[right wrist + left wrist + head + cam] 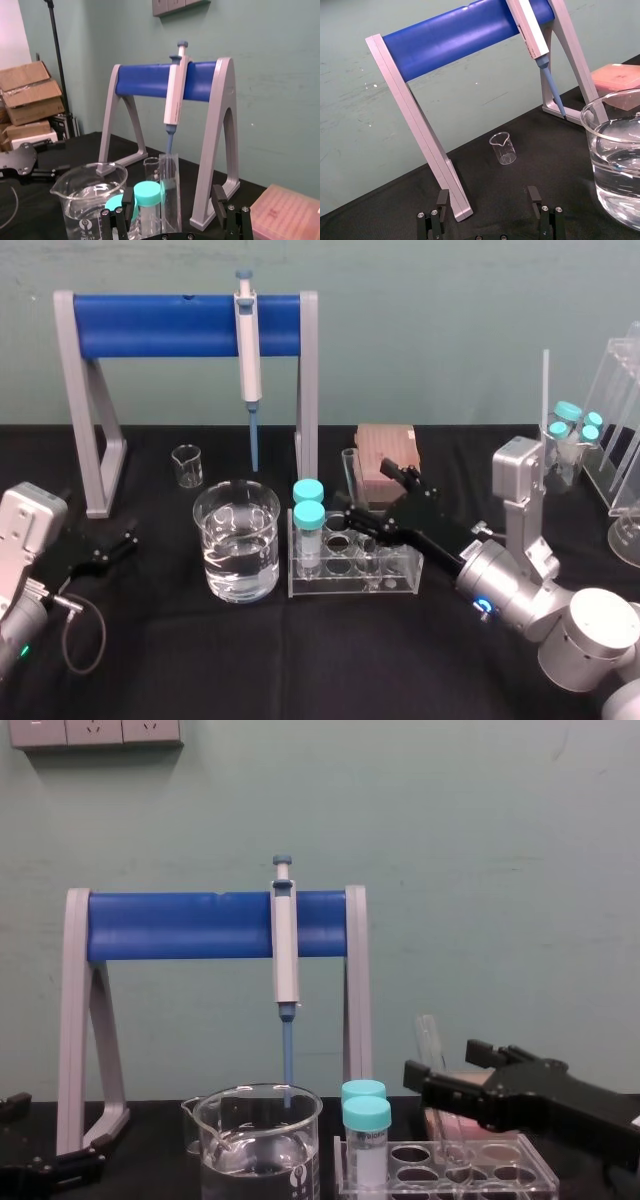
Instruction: Hold the test tube with one hand and immerse one end into the beaker, then return it to the test tube rack.
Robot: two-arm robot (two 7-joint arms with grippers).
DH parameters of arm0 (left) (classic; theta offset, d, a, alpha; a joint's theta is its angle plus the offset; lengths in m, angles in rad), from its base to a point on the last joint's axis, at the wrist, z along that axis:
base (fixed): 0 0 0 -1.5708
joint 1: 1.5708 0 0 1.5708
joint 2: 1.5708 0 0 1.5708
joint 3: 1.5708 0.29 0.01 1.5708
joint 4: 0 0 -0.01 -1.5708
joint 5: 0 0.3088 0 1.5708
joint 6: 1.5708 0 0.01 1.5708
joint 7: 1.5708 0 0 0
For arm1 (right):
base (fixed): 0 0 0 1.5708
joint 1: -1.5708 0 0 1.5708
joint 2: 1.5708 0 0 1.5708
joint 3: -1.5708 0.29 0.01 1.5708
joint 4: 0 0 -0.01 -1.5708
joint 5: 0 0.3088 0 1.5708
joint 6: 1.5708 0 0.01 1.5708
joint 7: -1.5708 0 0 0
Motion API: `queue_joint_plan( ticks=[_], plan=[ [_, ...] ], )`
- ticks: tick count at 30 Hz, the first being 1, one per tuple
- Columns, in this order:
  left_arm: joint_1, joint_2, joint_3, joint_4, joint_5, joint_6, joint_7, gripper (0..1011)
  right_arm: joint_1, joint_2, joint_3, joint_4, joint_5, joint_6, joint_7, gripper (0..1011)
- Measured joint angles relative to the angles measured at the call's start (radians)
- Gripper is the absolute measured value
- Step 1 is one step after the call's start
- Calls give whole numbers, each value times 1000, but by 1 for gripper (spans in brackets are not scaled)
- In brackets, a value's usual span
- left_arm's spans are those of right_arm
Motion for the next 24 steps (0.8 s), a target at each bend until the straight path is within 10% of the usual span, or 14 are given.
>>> queue_joint_plan(
  ticks=[12, 24],
  plan=[
    [0, 0, 0, 0, 0, 0, 0, 1000, -73, 54, 113, -183, 29, -27, -82, 1000],
    [0, 0, 0, 0, 0, 0, 0, 1000, -146, 50, 204, -167, -53, 58, -255, 1000]
  ],
)
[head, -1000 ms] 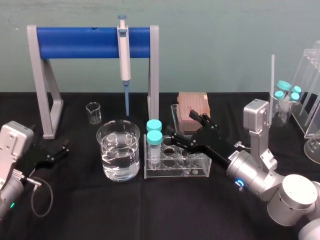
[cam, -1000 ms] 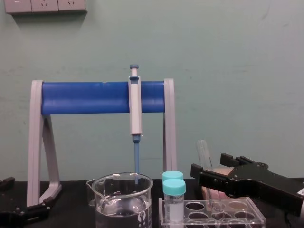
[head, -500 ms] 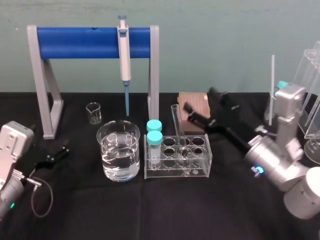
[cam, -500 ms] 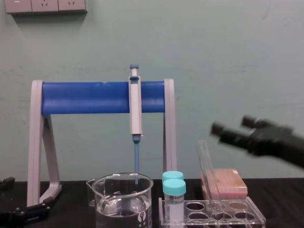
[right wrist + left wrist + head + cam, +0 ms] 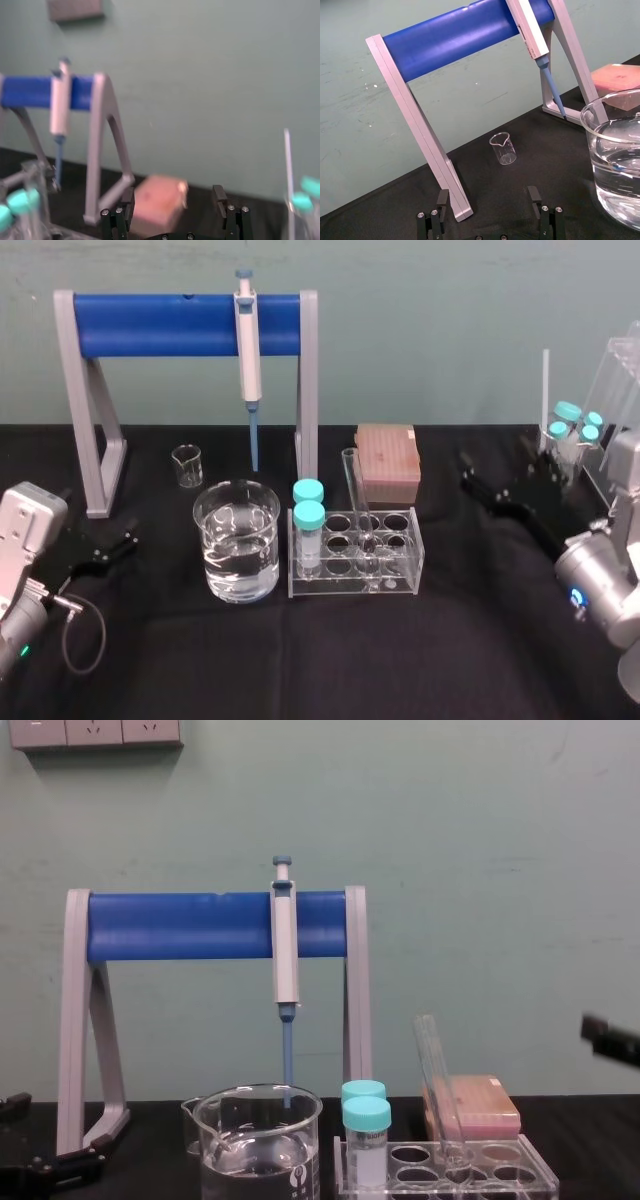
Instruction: Hold the test tube with one hand and immerse one end into the beaker, then return it to the test tube rack.
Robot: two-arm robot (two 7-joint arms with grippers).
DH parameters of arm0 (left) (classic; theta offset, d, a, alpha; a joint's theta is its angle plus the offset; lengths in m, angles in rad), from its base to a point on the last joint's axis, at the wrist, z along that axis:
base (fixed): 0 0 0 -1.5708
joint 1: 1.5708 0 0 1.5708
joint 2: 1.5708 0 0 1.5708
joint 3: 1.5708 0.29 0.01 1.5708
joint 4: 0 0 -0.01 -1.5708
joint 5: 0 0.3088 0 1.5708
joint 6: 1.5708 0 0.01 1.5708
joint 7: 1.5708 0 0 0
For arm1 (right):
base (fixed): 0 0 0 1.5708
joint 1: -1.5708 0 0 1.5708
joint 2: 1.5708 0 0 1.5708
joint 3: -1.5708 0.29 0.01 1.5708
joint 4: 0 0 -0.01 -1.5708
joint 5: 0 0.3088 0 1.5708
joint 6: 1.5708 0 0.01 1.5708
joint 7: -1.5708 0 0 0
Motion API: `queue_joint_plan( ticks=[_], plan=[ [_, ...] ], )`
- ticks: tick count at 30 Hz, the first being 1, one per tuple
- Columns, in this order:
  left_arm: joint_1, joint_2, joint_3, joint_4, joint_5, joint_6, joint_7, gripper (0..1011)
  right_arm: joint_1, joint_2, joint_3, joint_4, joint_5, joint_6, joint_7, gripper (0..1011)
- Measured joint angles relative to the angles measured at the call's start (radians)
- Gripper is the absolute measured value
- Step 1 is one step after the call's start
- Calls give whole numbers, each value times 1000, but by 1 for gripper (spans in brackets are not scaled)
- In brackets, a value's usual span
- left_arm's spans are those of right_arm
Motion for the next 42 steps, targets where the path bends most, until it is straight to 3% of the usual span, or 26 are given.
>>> queue_joint_plan(
  ticks=[7, 11, 42],
  plan=[
    [0, 0, 0, 0, 0, 0, 0, 1000, -2, -25, -2, 42, -23, 61, -18, 1000],
    [0, 0, 0, 0, 0, 0, 0, 1000, 5, -30, -6, 56, -42, 70, -17, 1002],
    [0, 0, 0, 0, 0, 0, 0, 1000, 3, -29, -5, 51, -33, 68, -15, 1000]
  ],
)
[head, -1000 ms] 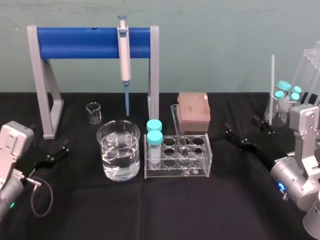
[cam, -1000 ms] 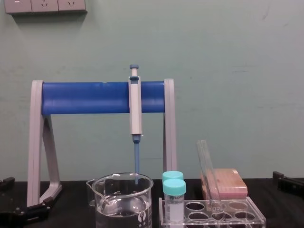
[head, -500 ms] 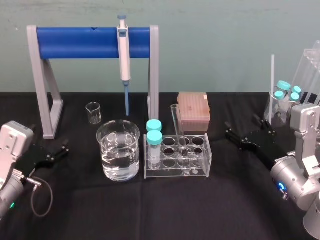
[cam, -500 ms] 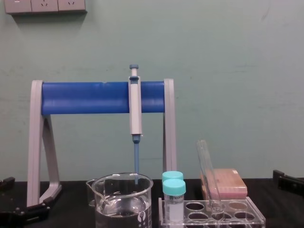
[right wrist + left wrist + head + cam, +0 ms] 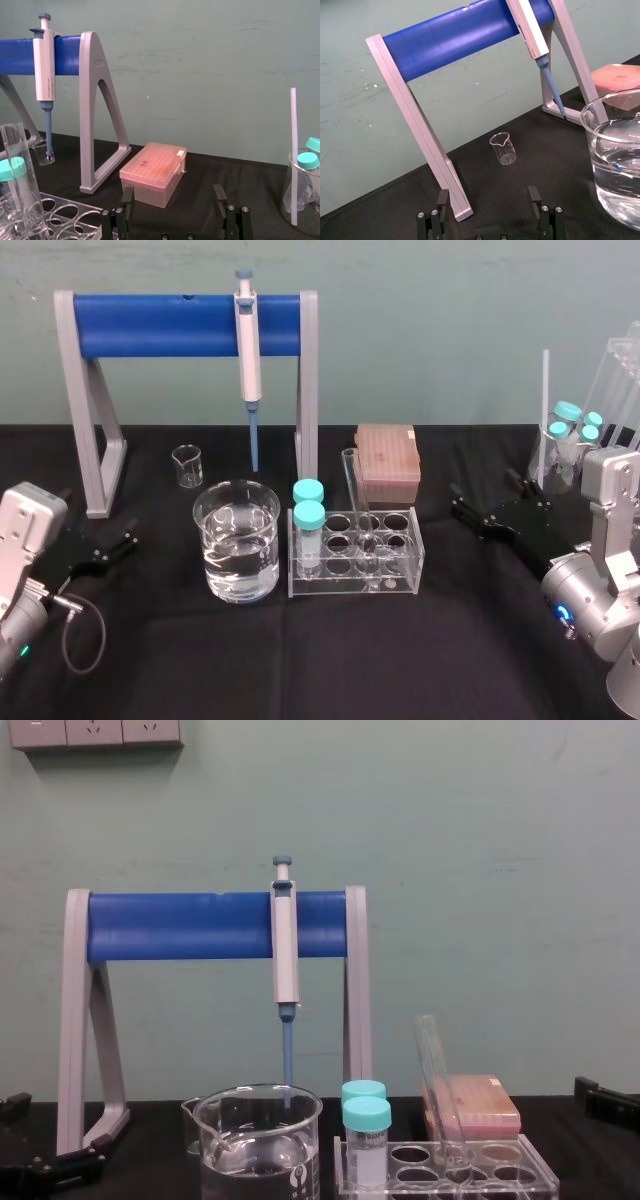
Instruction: Hold the test tube with one hand and immerse one end into the beaker, then return it to the test tube rack.
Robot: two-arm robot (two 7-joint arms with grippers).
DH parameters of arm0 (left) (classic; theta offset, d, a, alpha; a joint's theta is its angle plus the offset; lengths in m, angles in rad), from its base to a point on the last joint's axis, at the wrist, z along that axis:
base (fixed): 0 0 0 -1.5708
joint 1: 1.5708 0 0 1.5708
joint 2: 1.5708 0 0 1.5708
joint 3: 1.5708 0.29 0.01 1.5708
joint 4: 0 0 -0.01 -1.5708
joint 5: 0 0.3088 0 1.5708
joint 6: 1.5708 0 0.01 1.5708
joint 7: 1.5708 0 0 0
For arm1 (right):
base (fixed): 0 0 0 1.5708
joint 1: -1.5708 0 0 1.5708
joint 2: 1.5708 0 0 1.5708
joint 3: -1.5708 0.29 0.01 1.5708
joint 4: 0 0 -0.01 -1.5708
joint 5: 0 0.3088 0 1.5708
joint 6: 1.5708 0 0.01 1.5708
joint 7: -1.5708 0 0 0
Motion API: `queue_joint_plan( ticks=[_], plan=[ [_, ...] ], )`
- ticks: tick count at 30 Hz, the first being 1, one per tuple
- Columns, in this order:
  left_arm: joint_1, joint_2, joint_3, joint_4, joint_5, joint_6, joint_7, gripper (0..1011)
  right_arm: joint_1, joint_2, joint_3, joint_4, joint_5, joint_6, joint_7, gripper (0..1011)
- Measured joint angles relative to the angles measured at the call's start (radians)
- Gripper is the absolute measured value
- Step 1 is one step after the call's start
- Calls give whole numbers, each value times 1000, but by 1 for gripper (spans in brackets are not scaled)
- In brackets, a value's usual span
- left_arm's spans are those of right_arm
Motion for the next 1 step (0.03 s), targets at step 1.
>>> queue_joint_plan(
  ticks=[1],
  plan=[
    [0, 0, 0, 0, 0, 0, 0, 1000, 0, 0, 0, 0, 0, 0, 0, 1000]
  ],
)
